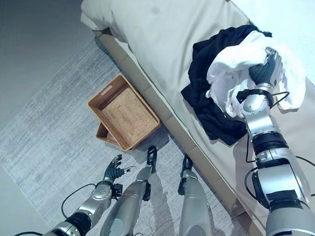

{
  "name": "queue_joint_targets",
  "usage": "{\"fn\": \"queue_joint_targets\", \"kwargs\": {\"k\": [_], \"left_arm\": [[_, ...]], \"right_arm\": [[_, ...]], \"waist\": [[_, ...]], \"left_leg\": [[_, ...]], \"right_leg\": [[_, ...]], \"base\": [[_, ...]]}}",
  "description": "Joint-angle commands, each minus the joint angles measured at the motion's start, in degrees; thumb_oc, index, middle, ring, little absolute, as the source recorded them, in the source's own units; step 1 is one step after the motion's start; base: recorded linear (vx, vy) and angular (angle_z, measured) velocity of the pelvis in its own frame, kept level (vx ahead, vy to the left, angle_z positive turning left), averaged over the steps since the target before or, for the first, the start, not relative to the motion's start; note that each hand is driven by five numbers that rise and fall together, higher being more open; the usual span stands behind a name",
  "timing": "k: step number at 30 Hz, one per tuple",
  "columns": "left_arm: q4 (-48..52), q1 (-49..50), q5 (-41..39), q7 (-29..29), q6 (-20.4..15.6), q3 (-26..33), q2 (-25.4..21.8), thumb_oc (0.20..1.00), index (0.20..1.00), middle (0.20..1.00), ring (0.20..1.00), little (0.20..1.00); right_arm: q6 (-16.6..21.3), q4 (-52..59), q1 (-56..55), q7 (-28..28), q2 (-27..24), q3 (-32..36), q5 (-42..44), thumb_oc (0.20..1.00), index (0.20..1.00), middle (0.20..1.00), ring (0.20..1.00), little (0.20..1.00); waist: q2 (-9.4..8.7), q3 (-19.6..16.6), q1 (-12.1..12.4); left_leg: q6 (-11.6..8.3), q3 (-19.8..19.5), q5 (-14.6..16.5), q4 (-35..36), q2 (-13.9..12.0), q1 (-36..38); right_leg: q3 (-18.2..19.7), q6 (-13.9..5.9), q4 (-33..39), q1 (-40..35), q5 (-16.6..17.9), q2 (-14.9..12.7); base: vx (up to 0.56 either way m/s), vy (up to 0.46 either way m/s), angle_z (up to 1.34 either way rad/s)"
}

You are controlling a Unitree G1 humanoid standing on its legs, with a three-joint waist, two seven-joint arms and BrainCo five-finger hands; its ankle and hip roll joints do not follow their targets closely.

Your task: Pick up clothes into the bucket

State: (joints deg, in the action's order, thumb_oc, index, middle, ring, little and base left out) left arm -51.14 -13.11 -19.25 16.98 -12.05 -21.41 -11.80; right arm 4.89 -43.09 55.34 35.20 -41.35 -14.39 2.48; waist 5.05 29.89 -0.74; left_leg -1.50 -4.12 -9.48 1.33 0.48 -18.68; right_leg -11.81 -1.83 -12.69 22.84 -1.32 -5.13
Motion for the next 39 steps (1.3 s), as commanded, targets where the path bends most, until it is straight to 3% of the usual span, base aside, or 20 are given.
{"fn": "queue_joint_targets", "kwargs": {"k": [1,6,15,18,20,23,27,32,39], "left_arm": [[-2.26,3.52,1.63,-0.03,-0.51,2.18,-1.72,1.0,1.0,1.0,1.0,1.0],[-4.39,6.26,3.03,-0.47,0.39,6.05,-3.61,1.0,1.0,1.0,1.0,1.0],[0.78,9.99,3.31,-2.16,0.74,8.58,-4.93,1.0,1.0,1.0,1.0,1.0],[9.25,11.16,1.79,-3.41,-0.33,8.74,-6.27,1.0,1.0,1.0,1.0,1.0],[9.53,11.39,1.77,-3.41,-0.18,8.74,-6.35,1.0,1.0,1.0,1.0,1.0],[22.8,12.69,0.41,-5.38,-0.89,8.58,-9.5,1.0,1.0,1.0,1.0,1.0],[32.58,12.94,-0.71,-7.48,-0.34,8.45,-12.69,1.0,1.0,1.0,1.0,1.0],[48.13,5.81,-6.23,-11.49,0.36,7.37,-20.4,1.0,1.0,1.0,1.0,1.0],[55.49,-7.72,-8.67,-12.98,0.56,1.54,-25.22,1.0,1.0,1.0,1.0,1.0]], "right_arm": [[4.6,5.79,1.06,3.55,-4.33,2.96,0.99,0.2,0.2,0.2,0.2,0.2],[4.54,12.01,-0.29,3.47,-7.96,5.95,-0.96,0.2,0.2,0.2,0.2,0.2],[3.45,17.67,-3.39,1.96,-13.4,9.72,-2.92,0.2,0.2,0.2,0.2,0.2],[3.61,19.86,-3.67,1.99,-15.08,11.14,-2.84,0.2,0.2,0.2,0.2,0.2],[3.58,19.9,-3.78,1.98,-15.04,11.18,-2.84,0.2,0.2,0.2,0.2,0.2],[3.19,20.96,-2.07,0.33,-16.92,10.04,-2.13,0.2,0.2,0.2,0.2,0.2],[2.61,20.46,0.71,-1.58,-18.28,7.2,-0.72,0.2,0.2,0.2,0.2,0.2],[1.84,20.31,4.49,-8.32,-19.05,0.02,5.59,0.2,0.2,0.2,0.2,0.2],[0.97,25.02,-0.18,-16.79,-18.88,-4.58,8.0,0.2,0.2,0.2,0.2,0.2]], "waist": [[-5.48,-4.06,-0.52],[-7.28,-8.27,-0.45],[-8.66,-14.63,-0.43],[-8.93,-17.72,-0.54],[-8.96,-17.67,-0.5],[-9.03,-21.57,-0.81],[-8.97,-23.75,-1.3],[-9.07,-26.71,-2.74],[-9.26,-27.71,-3.46]], "left_leg": [[-0.57,-0.62,5.64,-3.96,0.62,1.76],[-0.31,1.17,7.4,-4.15,0.81,6.28],[-0.12,2.46,8.95,-2.69,0.9,12.36],[-0.05,2.98,10.07,-2.75,0.81,14.94],[-0.05,3.01,10.11,-2.71,0.8,15.13],[-0.17,3.64,10.65,-1.49,0.35,18.18],[-0.43,4.33,10.6,-0.12,0.05,20.06],[-0.74,5.37,10.59,1.13,-0.28,22.47],[-0.87,6.05,10.52,1.7,-0.66,23.95]], "right_leg": [[0.28,-4.73,3.0,-4.66,1.54,-4.27],[1.35,-5.24,6.19,-10.14,2.13,-3.29],[1.49,-5.68,9.49,-16.72,2.07,-2.32],[1.78,-5.77,9.9,-19.48,1.41,-2.24],[1.81,-5.77,9.94,-19.65,1.38,-2.22],[2.04,-6.04,11.32,-22.61,1.0,-2.03],[2.16,-6.21,12.61,-24.24,1.23,-1.83],[2.73,-6.28,13.4,-26.02,1.51,-1.67],[3.08,-6.34,14.24,-27.16,1.83,-1.36]], "base": [[0.06,0.046,-0.2],[0.07,0.026,-0.17],[0.08,0.015,-0.12],[0.08,0.013,0.0],[0.04,0.007,-0.01],[0.09,0.018,-0.02],[0.05,0.017,-0.07],[0.03,0.012,-0.14],[0.01,-0.012,-0.08]]}}
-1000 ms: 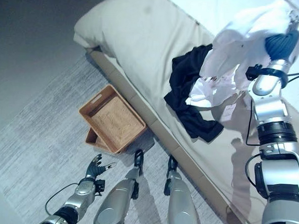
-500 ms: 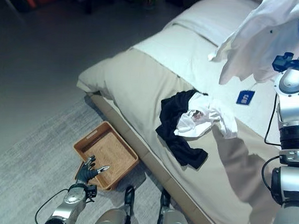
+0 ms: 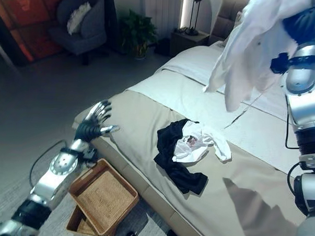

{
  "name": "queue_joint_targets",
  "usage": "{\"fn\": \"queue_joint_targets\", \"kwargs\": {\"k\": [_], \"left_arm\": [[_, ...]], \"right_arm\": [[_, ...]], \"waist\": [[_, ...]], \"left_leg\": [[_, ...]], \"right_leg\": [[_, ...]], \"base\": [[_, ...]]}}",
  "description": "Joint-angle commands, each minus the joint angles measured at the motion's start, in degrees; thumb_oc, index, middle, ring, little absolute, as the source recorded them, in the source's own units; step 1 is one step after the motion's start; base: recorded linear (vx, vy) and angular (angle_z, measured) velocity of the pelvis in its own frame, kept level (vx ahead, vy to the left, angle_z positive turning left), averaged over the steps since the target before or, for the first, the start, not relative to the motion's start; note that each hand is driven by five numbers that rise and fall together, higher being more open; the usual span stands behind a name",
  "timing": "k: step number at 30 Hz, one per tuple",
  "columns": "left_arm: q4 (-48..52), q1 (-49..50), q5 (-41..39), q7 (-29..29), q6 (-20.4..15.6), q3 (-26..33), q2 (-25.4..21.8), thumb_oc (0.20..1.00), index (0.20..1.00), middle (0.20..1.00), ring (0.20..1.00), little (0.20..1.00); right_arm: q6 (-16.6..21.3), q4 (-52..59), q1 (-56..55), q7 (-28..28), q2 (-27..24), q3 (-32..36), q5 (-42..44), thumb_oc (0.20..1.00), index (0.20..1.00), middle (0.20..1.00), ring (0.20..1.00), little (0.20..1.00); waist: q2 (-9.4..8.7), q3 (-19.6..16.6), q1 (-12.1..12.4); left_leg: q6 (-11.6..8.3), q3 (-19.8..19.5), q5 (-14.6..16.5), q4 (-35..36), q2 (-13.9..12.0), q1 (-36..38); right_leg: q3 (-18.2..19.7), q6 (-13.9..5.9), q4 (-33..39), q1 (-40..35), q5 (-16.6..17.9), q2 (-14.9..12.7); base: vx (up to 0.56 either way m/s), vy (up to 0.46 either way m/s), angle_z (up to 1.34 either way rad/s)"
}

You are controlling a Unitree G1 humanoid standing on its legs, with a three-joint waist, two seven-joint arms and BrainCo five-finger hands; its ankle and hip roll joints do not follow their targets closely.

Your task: Pick up clothes into the bucket

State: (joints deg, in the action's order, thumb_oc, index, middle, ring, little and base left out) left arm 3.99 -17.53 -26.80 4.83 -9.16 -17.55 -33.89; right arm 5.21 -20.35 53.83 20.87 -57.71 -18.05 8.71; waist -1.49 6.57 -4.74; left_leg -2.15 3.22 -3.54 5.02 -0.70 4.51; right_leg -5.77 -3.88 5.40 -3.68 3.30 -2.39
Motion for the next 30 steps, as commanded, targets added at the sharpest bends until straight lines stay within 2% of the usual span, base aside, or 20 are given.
{"fn": "queue_joint_targets", "kwargs": {"k": [1,5,6,8,10,17,21,30], "left_arm": [[1.23,-5.43,-1.11,-0.87,-2.44,-3.5,-3.57,1.0,1.0,1.0,1.0,1.0],[1.6,-10.87,-3.57,-1.68,-2.19,-7.75,-4.06,1.0,1.0,1.0,1.0,1.0],[1.64,-15.28,-4.2,-2.44,-1.78,-11.52,-5.11,1.0,1.0,1.0,1.0,1.0],[0.57,-18.1,-5.06,-2.67,-1.47,-14.29,-5.01,1.0,1.0,1.0,1.0,1.0],[0.07,-19.39,-5.1,-2.57,-1.43,-15.19,-4.94,1.0,1.0,1.0,1.0,1.0],[-2.72,-28.08,-8.59,-4.19,-0.15,-24.79,-5.49,1.0,1.0,1.0,1.0,1.0],[-4.21,-29.39,-8.59,-4.03,0.13,-26.04,-4.28,1.0,1.0,1.0,1.0,1.0],[-10.72,-28.5,-3.47,-1.38,1.29,-24.52,3.33,1.0,1.0,1.0,1.0,1.0]], "right_arm": [[0.71,3.2,0.45,-3.42,-2.65,-1.37,1.91,0.2,0.2,0.2,0.2,0.2],[0.57,6.29,-2.53,-6.82,-2.13,-2.79,2.48,0.2,0.2,0.2,0.2,0.2],[0.62,8.55,-4.38,-9.85,-1.97,-4.77,3.01,0.2,0.2,0.2,0.2,0.2],[0.61,10.45,-4.52,-12.16,-2.03,-7.29,2.98,0.2,0.2,0.2,0.2,0.2],[0.54,10.71,-4.43,-12.65,-2.42,-7.9,3.53,0.2,0.2,0.2,0.2,0.2],[1.4,16.91,-1.53,-16.54,-1.89,-14.93,6.19,0.2,0.2,0.2,0.2,0.2],[1.98,19.92,-0.79,-17.16,-0.8,-15.98,7.3,0.2,0.2,0.2,0.2,0.2],[3.85,29.41,-1.13,-18.33,6.99,-15.52,10.37,0.2,0.2,0.2,0.2,0.2]], "waist": [[-2.73,-4.42,0.56],[-2.69,-4.48,0.61],[-2.64,-4.34,0.67],[-2.64,-4.1,0.86],[-2.61,-3.95,0.93],[-2.38,-3.18,1.38],[-2.29,-2.9,1.57],[-2.35,-2.01,1.87]], "left_leg": [[-0.27,-1.16,4.51,-1.98,0.42,0.79],[-0.36,-1.03,4.26,-1.66,0.27,1.1],[-0.39,-1.17,4.11,-1.47,0.22,1.46],[-0.46,-1.24,3.96,-1.44,0.09,1.7],[-0.5,-1.35,3.94,-1.41,0.06,1.87],[-0.66,-2.55,3.56,-1.39,0.03,2.37],[-0.64,-2.94,3.44,-1.43,0.1,2.25],[-0.23,-3.64,3.5,-2.06,0.16,1.72]], "right_leg": [[-2.94,-4.33,-3.77,-0.67,-2.73,-4.08],[-3.07,-4.37,-3.28,-1.08,-2.47,-3.91],[-3.3,-4.4,-2.89,-1.69,-2.36,-3.83],[-3.37,-4.39,-2.74,-2.06,-2.3,-3.89],[-3.46,-4.39,-2.72,-2.28,-2.29,-3.92],[-4.13,-4.36,-2.6,-3.31,-2.25,-3.89],[-4.39,-4.4,-2.66,-3.32,-2.21,-3.93],[-4.37,-4.17,-3.22,-2.92,-2.41,-3.98]], "base": [[0.0,0.0,0.0],[-0.01,-0.007,-0.02],[-0.01,-0.013,-0.07],[-0.01,-0.01,-0.03],[0.0,0.0,0.0],[-0.01,-0.008,0.06],[-0.02,-0.002,0.04],[0.0,0.0,0.0]]}}
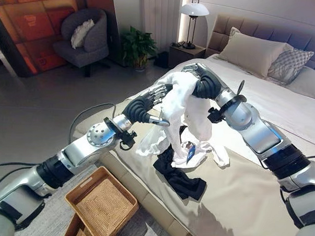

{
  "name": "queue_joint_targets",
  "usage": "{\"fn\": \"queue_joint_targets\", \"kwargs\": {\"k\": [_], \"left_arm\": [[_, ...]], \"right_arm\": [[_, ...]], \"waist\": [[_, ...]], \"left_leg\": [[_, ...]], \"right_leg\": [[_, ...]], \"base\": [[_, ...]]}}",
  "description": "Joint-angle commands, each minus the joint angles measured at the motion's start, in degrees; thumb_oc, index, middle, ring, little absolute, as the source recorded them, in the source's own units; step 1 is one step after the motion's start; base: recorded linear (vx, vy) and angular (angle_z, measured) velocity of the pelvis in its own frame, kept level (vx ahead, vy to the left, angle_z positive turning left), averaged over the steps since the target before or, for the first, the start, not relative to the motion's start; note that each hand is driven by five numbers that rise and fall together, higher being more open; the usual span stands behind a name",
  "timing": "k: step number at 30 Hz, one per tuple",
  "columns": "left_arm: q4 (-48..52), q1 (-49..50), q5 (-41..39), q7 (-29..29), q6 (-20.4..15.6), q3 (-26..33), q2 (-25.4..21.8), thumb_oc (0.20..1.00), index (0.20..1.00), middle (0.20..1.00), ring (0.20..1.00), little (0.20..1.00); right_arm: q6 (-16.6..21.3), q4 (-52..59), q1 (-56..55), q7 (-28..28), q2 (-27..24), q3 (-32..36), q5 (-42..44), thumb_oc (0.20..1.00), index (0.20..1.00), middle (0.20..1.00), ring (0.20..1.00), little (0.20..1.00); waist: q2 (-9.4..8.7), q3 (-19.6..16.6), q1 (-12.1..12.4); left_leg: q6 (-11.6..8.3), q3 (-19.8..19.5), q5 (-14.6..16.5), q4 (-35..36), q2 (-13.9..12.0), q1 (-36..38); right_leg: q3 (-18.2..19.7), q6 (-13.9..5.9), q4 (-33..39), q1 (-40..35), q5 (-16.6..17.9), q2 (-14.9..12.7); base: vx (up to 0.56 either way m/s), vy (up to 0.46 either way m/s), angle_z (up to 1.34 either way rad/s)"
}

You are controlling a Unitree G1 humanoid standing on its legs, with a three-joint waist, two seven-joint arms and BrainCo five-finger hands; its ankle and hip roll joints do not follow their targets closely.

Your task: Pick up clothes into the bucket

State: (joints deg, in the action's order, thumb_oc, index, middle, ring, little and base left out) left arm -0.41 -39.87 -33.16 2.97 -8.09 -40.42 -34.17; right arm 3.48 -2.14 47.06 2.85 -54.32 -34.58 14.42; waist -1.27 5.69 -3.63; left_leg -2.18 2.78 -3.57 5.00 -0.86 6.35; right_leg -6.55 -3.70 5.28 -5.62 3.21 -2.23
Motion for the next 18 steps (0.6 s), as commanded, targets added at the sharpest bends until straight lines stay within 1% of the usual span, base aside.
{"fn": "queue_joint_targets", "kwargs": {"k": [1,3,4,7,8,9,10,12,15,16,17,18], "left_arm": [[-6.32,-6.16,2.89,0.48,0.22,-1.64,3.62,1.0,1.0,1.0,1.0,1.0],[-7.77,-5.88,4.82,1.04,0.52,-1.18,5.28,1.0,1.0,1.0,1.0,1.0],[-7.78,-5.88,4.84,1.04,0.51,-1.2,5.29,1.0,1.0,1.0,1.0,1.0],[-9.27,-5.67,10.27,1.91,1.11,-0.07,6.96,1.0,1.0,1.0,1.0,1.0],[-9.28,-5.67,10.28,1.91,1.1,-0.09,6.97,1.0,1.0,1.0,1.0,1.0],[-10.44,-5.21,12.57,2.61,1.39,0.79,7.89,1.0,1.0,1.0,1.0,1.0],[-10.44,-5.21,12.57,2.61,1.39,0.79,7.89,1.0,1.0,1.0,1.0,1.0],[-12.18,-4.33,15.91,3.38,1.62,1.97,9.51,1.0,1.0,1.0,1.0,1.0],[-13.16,-3.76,17.02,3.7,1.78,2.43,10.53,1.0,1.0,1.0,1.0,1.0],[-13.72,-3.23,18.35,4.01,2.1,2.81,11.19,1.0,1.0,1.0,1.0,1.0],[-13.72,-3.22,18.36,4.02,2.1,2.79,11.2,1.0,1.0,1.0,1.0,1.0],[-14.05,-2.98,20.15,4.22,2.35,3.23,11.53,1.0,1.0,1.0,1.0,1.0]], "right_arm": [[5.59,11.21,5.63,-0.31,3.6,1.02,4.66,0.2,0.2,0.2,0.2,0.2],[6.02,12.87,5.41,-0.49,5.37,1.41,5.19,0.2,0.2,0.2,0.2,0.2],[6.01,12.89,5.38,-0.49,5.36,1.43,5.18,0.2,0.2,0.2,0.2,0.2],[6.06,14.42,4.34,-0.98,7.46,2.33,7.4,0.2,0.2,0.2,0.2,0.2],[6.04,14.45,4.31,-0.98,7.45,2.35,7.4,0.2,0.2,0.2,0.2,0.2],[6.16,15.17,3.82,-1.18,8.43,3.02,8.97,0.2,0.2,0.2,0.2,0.2],[6.16,15.17,3.81,-1.18,8.43,3.02,8.97,0.2,0.2,0.2,0.2,0.2],[6.06,15.92,3.05,-1.83,10.12,3.47,11.25,0.2,0.2,0.2,0.2,0.2],[6.0,16.51,2.69,-2.06,11.3,3.68,13.2,0.2,0.2,0.2,0.2,0.2],[6.17,17.09,1.83,-1.93,12.7,4.37,15.02,0.2,0.2,0.2,0.2,0.2],[6.16,17.12,1.79,-1.93,12.7,4.39,15.03,0.2,0.2,0.2,0.2,0.2],[6.12,17.51,1.57,-1.4,13.99,5.05,14.94,0.2,0.2,0.2,0.2,0.2]], "waist": [[-2.57,-1.13,0.76],[-2.59,-0.83,0.79],[-2.59,-0.84,0.79],[-2.74,-0.65,0.81],[-2.75,-0.71,0.82],[-2.75,-0.57,0.82],[-2.75,-0.58,0.82],[-2.7,-0.44,0.81],[-2.68,-0.39,0.79],[-2.64,-0.37,0.63],[-2.65,-0.39,0.65],[-2.6,-0.37,0.56]], "left_leg": [[-0.2,-3.19,3.53,-2.04,0.32,-0.12],[-0.03,-3.41,3.56,-2.31,0.39,-0.36],[-0.03,-3.42,3.56,-2.32,0.39,-0.37],[0.2,-3.57,3.28,-2.78,0.53,-1.2],[0.2,-3.57,3.27,-2.8,0.54,-1.27],[0.32,-3.58,3.38,-2.93,0.59,-1.38],[0.32,-3.58,3.38,-2.93,0.59,-1.38],[0.57,-3.4,3.66,-3.27,0.71,-1.52],[0.72,-3.29,3.88,-3.56,0.76,-1.6],[0.86,-3.26,4.05,-3.78,0.82,-1.63],[0.86,-3.24,4.06,-3.79,0.82,-1.64],[1.03,-3.04,4.31,-4.0,0.91,-1.61]], "right_leg": [[-3.6,-4.34,-3.1,-0.97,-2.31,-4.14],[-3.47,-4.26,-3.26,-0.73,-2.28,-4.1],[-3.47,-4.26,-3.27,-0.73,-2.28,-4.1],[-3.39,-4.19,-3.53,-0.01,-2.02,-4.24],[-3.39,-4.19,-3.54,0.06,-2.02,-4.25],[-3.25,-4.2,-3.65,0.26,-1.98,-4.26],[-3.25,-4.2,-3.66,0.26,-1.98,-4.26],[-2.88,-4.2,-3.82,0.55,-1.93,-4.32],[-2.51,-4.18,-3.98,0.71,-1.98,-4.36],[-2.25,-4.17,-4.12,0.79,-2.03,-4.39],[-2.24,-4.17,-4.13,0.81,-2.03,-4.39],[-1.8,-4.16,-4.21,0.85,-2.05,-4.37]], "base": [[0.0,0.0,0.0],[0.0,0.0,0.0],[-0.03,-0.002,0.0],[0.0,0.0,0.0],[0.0,0.0,0.0],[0.0,0.0,0.0],[0.0,0.0,0.0],[0.0,0.0,0.0],[0.01,0.002,-0.02],[0.01,0.002,-0.05],[0.02,0.007,-0.07],[0.01,0.005,-0.04]]}}
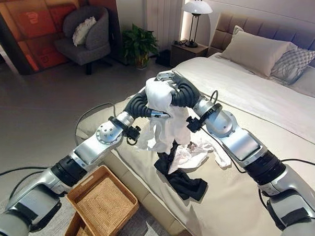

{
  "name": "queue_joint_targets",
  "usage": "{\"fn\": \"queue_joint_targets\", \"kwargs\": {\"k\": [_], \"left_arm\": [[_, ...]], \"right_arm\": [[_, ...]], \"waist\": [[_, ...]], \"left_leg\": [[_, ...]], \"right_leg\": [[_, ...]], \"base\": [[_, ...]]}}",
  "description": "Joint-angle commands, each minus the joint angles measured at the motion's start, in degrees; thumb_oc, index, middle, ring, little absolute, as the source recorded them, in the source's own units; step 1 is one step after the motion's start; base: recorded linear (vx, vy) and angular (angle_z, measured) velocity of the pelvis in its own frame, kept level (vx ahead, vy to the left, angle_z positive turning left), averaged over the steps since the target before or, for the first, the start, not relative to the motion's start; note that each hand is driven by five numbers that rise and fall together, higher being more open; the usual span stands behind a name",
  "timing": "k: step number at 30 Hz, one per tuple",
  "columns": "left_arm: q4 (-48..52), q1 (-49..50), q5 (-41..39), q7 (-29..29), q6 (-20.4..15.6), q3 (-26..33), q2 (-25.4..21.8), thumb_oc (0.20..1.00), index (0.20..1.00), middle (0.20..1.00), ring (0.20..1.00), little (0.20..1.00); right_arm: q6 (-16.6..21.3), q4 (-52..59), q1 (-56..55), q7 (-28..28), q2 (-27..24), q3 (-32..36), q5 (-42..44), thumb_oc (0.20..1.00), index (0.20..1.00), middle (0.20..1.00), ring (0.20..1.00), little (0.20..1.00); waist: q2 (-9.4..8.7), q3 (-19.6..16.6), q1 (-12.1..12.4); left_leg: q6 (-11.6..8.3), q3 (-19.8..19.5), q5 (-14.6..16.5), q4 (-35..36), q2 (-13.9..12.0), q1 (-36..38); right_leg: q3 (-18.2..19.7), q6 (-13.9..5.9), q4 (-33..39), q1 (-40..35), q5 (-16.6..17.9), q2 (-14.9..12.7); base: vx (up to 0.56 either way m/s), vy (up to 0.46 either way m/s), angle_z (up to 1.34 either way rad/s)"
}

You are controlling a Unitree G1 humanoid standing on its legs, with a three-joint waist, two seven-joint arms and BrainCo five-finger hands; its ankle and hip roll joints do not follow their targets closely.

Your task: Pick up clothes into the bucket

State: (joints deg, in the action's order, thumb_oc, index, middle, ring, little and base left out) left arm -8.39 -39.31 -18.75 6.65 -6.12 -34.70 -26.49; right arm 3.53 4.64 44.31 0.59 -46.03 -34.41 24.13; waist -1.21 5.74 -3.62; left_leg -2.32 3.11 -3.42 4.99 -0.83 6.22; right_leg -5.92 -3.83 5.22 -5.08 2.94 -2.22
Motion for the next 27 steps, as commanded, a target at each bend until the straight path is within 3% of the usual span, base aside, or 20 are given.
{"fn": "queue_joint_targets", "kwargs": {"k": [1,11,16,17,22,23,24,27], "left_arm": [[-6.07,-3.54,5.74,0.54,0.38,-2.5,3.85,1.0,1.0,1.0,1.0,1.0],[-3.7,-0.64,5.32,0.53,0.7,-0.5,3.73,1.0,1.0,1.0,1.0,1.0],[-2.32,0.83,1.13,-0.3,0.54,-0.03,3.3,1.0,1.0,1.0,1.0,1.0],[-3.18,7.54,0.88,-2.27,0.08,2.57,0.08,1.0,1.0,1.0,1.0,1.0],[-2.38,11.29,-1.53,-3.21,0.3,2.16,-0.23,1.0,1.0,1.0,1.0,1.0],[-7.89,3.6,-1.0,-1.48,1.75,-3.23,7.81,0.878,0.878,0.878,0.878,0.878],[-10.08,1.33,-0.49,0.16,1.62,-3.34,9.31,0.595,0.595,0.595,0.595,0.595],[-12.25,-0.85,-1.82,1.22,1.6,-2.66,10.9,0.2,0.2,0.2,0.2,0.2]], "right_arm": [[6.05,10.74,4.3,0.86,5.7,4.89,5.22,0.2,0.2,0.2,0.2,0.2],[6.67,11.37,4.04,4.13,8.44,9.34,3.69,0.2,0.2,0.2,0.2,0.2],[6.73,11.87,3.92,4.88,9.03,10.82,3.66,0.2,0.2,0.2,0.2,0.2],[6.77,11.7,4.79,4.54,8.67,11.17,3.68,0.2,0.2,0.2,0.2,0.2],[8.07,12.46,5.33,4.34,9.53,9.97,5.9,0.2,0.2,0.2,0.2,0.2],[8.44,12.35,6.5,4.26,11.88,7.36,6.48,0.2,0.2,0.2,0.2,0.2],[8.08,12.26,6.34,4.72,12.78,7.25,7.41,0.2,0.2,0.2,0.2,0.2],[8.0,12.96,6.75,5.59,13.48,7.76,8.5,0.2,0.2,0.2,0.2,0.2]], "waist": [[-2.66,-0.43,0.58],[-2.42,-0.74,0.48],[-2.35,-0.85,0.47],[-2.39,-0.87,1.05],[-2.46,-0.87,1.16],[-2.54,-0.89,0.41],[-2.6,-0.87,-0.12],[-2.58,-0.97,-0.68]], "left_leg": [[1.17,-3.34,4.17,-4.01,0.88,-1.49],[1.49,-3.18,4.84,-4.61,1.05,-1.72],[1.56,-3.27,4.99,-4.72,1.2,-1.63],[1.57,-3.17,5.13,-4.82,1.24,-1.54],[1.53,-3.12,5.35,-5.05,1.29,-1.44],[1.51,-3.14,5.38,-5.04,1.34,-1.38],[1.5,-2.97,5.35,-5.08,1.3,-1.37],[1.65,-2.96,5.48,-5.08,1.29,-1.26]], "right_leg": [[-2.4,-4.03,-4.16,0.32,-1.79,-4.39],[-1.73,-3.97,-4.41,0.65,-2.01,-4.43],[-1.87,-3.95,-4.35,0.41,-2.17,-4.49],[-1.81,-3.85,-4.3,0.22,-2.26,-4.52],[-1.52,-3.76,-4.32,0.1,-2.34,-4.55],[-1.4,-3.76,-4.44,0.17,-2.39,-4.48],[-1.28,-3.8,-4.49,0.27,-2.45,-4.46],[-1.0,-3.76,-4.55,0.3,-2.5,-4.54]], "base": [[0.01,0.005,-0.04],[0.01,0.005,-0.04],[0.0,0.0,0.0],[0.0,0.0,0.0],[0.0,0.001,-0.01],[0.0,0.0,0.0],[0.03,-0.002,0.08],[0.01,0.002,-0.06]]}}
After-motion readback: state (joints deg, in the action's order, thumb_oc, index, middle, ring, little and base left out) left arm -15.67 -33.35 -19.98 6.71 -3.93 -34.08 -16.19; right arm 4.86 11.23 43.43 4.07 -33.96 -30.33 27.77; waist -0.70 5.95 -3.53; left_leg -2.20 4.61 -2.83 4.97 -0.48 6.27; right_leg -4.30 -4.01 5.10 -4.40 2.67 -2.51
